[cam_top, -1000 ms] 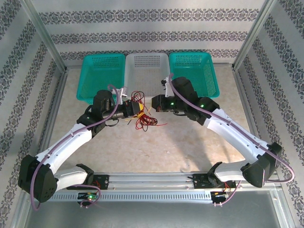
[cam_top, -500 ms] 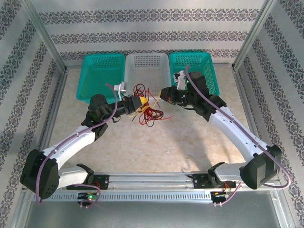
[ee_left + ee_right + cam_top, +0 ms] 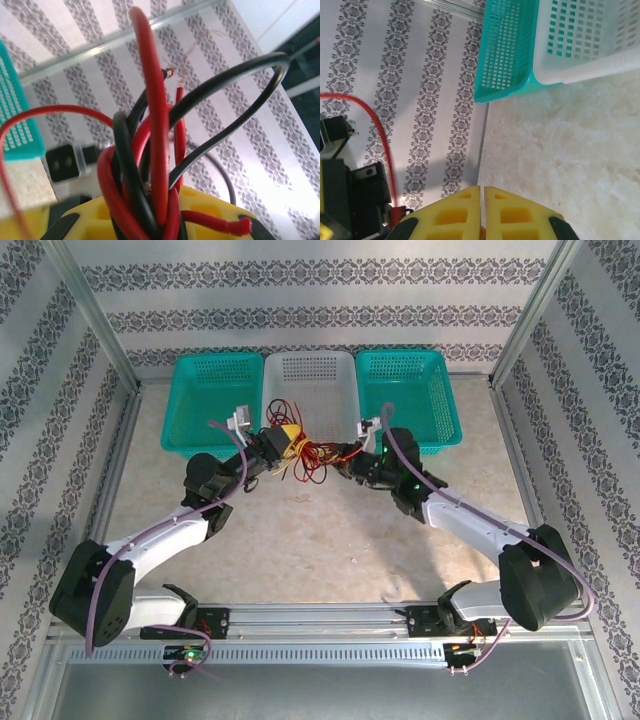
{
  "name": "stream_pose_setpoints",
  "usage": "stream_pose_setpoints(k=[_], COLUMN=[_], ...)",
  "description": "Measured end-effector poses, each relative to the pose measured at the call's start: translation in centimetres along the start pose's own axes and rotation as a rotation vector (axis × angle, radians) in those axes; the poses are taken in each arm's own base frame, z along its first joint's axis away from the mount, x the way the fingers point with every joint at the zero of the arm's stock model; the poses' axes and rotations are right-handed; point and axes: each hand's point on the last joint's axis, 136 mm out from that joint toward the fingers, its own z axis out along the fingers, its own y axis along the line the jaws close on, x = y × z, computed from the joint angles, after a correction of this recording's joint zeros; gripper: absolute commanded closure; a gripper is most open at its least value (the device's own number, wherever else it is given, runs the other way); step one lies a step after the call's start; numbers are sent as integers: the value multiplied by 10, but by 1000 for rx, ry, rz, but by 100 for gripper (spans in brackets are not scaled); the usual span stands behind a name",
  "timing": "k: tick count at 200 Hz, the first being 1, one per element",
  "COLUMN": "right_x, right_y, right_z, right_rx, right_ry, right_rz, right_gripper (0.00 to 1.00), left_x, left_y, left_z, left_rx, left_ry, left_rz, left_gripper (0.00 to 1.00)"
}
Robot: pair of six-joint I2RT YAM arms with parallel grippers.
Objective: Untangle the cables
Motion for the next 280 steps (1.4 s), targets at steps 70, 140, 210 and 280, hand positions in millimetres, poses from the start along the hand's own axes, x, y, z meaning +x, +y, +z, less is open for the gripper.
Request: stream_pose_setpoints(k=[70,140,210,280], right_x=[54,87,85,58], right_y=[20,16,44,91], right_z=[18,39,12,-27], right_rx=[-123,-110,-106,13], right_ry=[-81,-94,-161,-216], right_rz=[55,76,-31,-271], right_gripper=[100,100,100,100], left_x=[-46,-62,-59,-45], left_y=[5,42,70,80], left_z=[-37,-56,-66,-69], left_rx=[-205,-353,-505,-551], left_ry=[-317,-447,-427,-336], left_rz=[195,232,292,311], left_gripper=[100,100,100,100])
